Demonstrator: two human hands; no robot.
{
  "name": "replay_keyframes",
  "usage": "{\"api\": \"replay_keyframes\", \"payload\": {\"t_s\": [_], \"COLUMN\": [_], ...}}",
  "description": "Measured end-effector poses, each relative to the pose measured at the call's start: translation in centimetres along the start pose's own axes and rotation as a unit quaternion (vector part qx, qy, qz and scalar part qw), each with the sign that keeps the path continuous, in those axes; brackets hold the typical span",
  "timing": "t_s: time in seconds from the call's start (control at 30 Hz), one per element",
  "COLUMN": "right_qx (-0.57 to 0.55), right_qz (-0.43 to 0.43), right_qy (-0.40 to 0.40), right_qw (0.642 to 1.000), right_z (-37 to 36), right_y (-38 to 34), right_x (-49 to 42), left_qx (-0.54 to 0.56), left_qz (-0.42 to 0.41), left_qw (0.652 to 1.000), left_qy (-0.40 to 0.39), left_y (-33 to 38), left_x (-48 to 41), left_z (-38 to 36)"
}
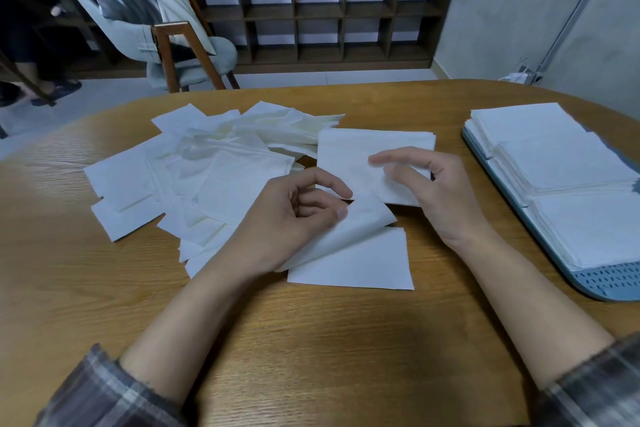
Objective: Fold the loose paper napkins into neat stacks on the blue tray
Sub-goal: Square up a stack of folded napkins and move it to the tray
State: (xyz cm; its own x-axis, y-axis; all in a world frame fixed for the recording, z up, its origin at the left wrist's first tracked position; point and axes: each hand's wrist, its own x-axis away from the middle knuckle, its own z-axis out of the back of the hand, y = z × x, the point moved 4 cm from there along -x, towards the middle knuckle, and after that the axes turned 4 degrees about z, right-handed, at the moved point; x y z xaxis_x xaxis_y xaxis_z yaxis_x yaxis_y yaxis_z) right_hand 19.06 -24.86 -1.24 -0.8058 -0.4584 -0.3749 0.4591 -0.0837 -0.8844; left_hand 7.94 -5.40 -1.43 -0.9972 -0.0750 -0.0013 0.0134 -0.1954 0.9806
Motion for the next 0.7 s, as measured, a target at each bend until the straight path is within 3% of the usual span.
{"api": "replay_keyframes", "payload": {"t_s": [0.3, 0.47, 0.6, 0.7], "right_qx": [-0.019, -0.001, 0.003, -0.026], "right_qz": [-0.007, -0.033, -0.038, -0.041], "right_qy": [-0.076, -0.040, 0.001, 0.003], "right_qw": [0.997, 0.999, 0.999, 0.999], "right_z": [-1.0, -0.8, 0.0, 0.1], "right_y": [-0.5, 0.1, 0.3, 0.3], "right_x": [0.5, 0.3, 0.1, 0.2], "left_qx": [0.027, 0.007, -0.070, -0.056], "left_qz": [-0.019, -0.032, -0.034, -0.007], "left_qw": [0.997, 0.995, 0.990, 0.992], "left_qy": [0.075, 0.089, 0.118, 0.115], "left_y": [0.3, 0.5, 0.3, 0.2], "left_x": [0.0, 0.0, 0.0, 0.1], "left_z": [0.6, 0.6, 0.9, 1.2]}}
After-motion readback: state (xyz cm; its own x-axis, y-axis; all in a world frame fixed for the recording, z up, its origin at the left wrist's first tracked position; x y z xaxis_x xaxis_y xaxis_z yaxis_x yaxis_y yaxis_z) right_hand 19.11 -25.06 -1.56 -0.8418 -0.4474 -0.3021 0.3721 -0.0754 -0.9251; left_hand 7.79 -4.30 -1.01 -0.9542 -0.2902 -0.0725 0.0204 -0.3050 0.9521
